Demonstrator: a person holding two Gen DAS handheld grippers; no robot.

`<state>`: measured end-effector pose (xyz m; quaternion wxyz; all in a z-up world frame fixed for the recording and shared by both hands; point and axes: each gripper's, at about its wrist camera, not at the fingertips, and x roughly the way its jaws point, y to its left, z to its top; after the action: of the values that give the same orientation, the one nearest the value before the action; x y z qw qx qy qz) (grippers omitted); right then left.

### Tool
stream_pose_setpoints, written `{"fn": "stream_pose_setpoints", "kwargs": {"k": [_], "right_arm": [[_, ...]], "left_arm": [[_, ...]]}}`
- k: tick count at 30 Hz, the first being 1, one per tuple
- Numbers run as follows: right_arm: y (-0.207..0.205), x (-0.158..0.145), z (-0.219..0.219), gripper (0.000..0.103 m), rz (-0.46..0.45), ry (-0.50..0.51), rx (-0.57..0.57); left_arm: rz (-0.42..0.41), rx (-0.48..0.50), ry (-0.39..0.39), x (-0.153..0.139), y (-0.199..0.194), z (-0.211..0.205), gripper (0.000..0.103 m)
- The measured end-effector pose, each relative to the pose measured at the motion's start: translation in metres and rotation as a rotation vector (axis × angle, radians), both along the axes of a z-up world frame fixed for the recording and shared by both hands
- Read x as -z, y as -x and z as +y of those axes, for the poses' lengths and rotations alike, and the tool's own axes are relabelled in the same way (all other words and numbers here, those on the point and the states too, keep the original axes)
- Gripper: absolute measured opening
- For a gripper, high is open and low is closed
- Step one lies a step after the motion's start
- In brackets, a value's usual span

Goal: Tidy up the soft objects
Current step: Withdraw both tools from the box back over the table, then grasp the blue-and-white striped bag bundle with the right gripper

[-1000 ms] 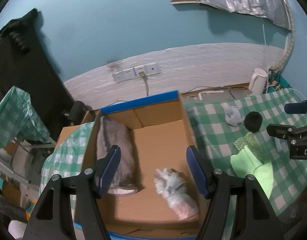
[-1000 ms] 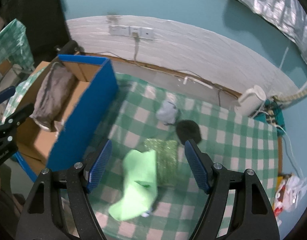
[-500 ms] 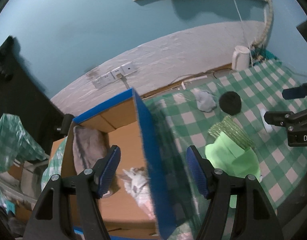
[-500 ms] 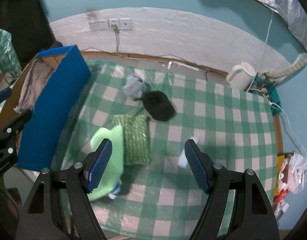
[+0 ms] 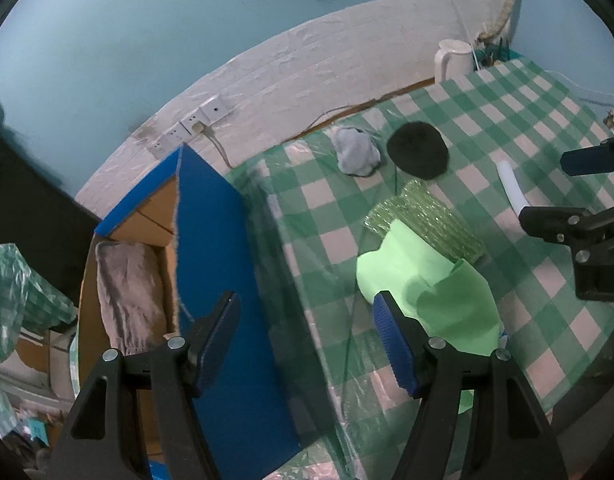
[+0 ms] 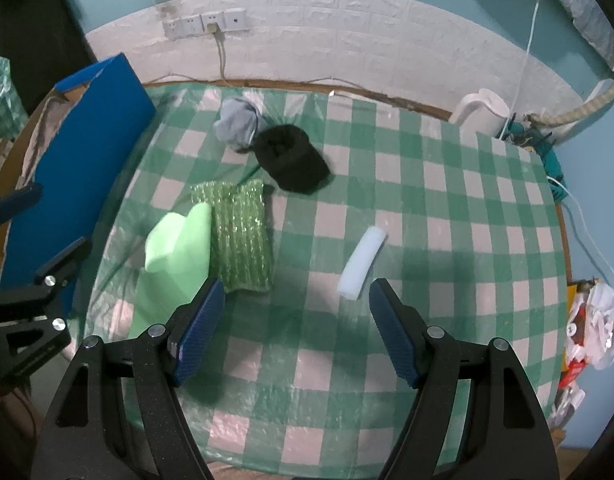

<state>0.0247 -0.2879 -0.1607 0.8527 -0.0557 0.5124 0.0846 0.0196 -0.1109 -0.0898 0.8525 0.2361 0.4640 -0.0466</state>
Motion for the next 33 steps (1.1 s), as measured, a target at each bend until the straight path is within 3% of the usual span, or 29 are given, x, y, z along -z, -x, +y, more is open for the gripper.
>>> {"fn": "stream_pose_setpoints", "kwargs": {"k": [17, 25, 33], "right_arm": [[-0.003, 0.038, 0.012, 0.075, 0.089, 0.043, -0.033], [-0.005, 0.058, 0.023, 0.075, 0.146, 0.060, -0.054], [-0.004, 0.052, 0.047, 0.075, 0.129, 0.032, -0.102]], "left_arm": [[0.145, -0.047, 0.170, 0.020, -0.006, 0.009, 0.070], [0.147, -0.061, 0.186, 0.018, -0.006, 0.019, 0.070], [0.124, -0.073, 0.215, 0.006, -0.002, 0.035, 0.070]]}}
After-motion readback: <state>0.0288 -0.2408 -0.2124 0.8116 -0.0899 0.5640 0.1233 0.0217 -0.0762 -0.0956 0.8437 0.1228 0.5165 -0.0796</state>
